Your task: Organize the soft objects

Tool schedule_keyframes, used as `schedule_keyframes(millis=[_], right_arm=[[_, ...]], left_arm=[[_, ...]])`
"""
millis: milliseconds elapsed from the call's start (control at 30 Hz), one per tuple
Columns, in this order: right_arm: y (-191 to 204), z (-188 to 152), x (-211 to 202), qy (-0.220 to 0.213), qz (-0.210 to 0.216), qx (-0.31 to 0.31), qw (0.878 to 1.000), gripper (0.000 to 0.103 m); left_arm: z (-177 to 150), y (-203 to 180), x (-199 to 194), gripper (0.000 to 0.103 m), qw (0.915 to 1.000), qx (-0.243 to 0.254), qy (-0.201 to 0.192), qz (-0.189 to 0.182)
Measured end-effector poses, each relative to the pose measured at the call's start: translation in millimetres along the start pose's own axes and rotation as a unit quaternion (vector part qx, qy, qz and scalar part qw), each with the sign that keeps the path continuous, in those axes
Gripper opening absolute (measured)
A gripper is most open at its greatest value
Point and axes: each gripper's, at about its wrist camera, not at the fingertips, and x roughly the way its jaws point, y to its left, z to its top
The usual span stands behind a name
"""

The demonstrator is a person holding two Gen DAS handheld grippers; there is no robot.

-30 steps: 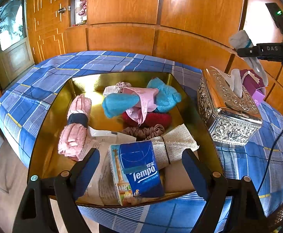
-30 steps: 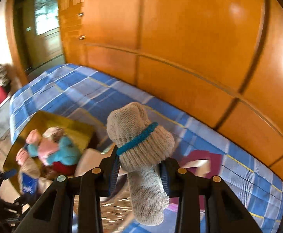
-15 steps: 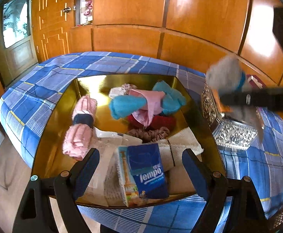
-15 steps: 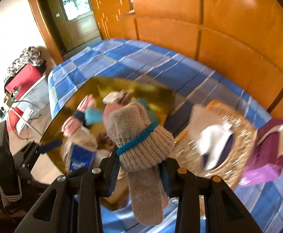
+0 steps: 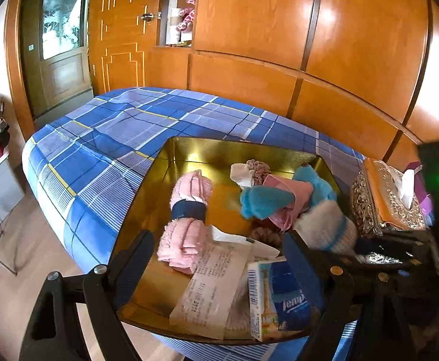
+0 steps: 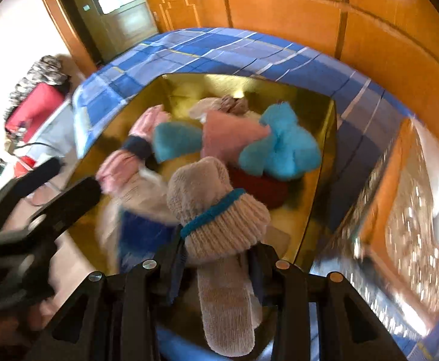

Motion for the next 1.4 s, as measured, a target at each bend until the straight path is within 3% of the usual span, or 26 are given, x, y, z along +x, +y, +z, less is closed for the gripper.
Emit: schedule_keyframes(millis=[200,400,733,933,1100,1167,1200,1233,1400], right_arm=[[-1.1,20.5,24.4,0.006,-0.043,-0.014,0.999,0.036],[-4.7,25.7,29.1,-0.004,-0.048,-0.008,0.999,0.037],[-1.8,7.6,5.3,-0.043,-0.031,0.000,0.999,0.046],[4.5,-1.6,-16.8,-0.071,-0.055,-0.017,0.996,0.062],[7.4,-13.0,-35.7,-0.102,-0.068,-0.030,0.992,0.062],[9.9,-16.2,-37.9,-0.113,-0.069,-0.036,0.991,0.054],[12.1,-16.3,-35.2,-0.110,-0.072,-0.042,0.990,0.039],[13.0,-15.9,-31.9,-0.104,-0.075,-0.046,0.991,0.031],[15.7,-12.3,-13.1,-0.087,-0.082,-0.055,0.991,0.031]], left_arm=[[-3.1,-5.4,1.0,0.088,1.0000,0.007,0.002,-0.004],[-4.2,-6.0,1.1,0.088,1.0000,0.004,0.003,0.000],[-3.4,-6.6,-1.1,0.090,1.0000,0.004,-0.002,0.002],[-2.4,-4.0,-3.4,0.090,1.0000,-0.003,-0.005,0.005],[-1.7,-3.0,-5.1,0.091,0.9999,-0.006,-0.009,0.007],[-1.3,-2.4,-4.9,0.091,0.9999,-0.007,-0.009,0.009],[-1.2,-2.2,-4.9,0.091,0.9999,-0.007,-0.009,0.009],[-1.3,-2.2,-5.2,0.091,0.9999,-0.007,-0.010,0.010],[-1.4,-3.4,-7.2,0.092,0.9999,-0.005,-0.012,0.010]])
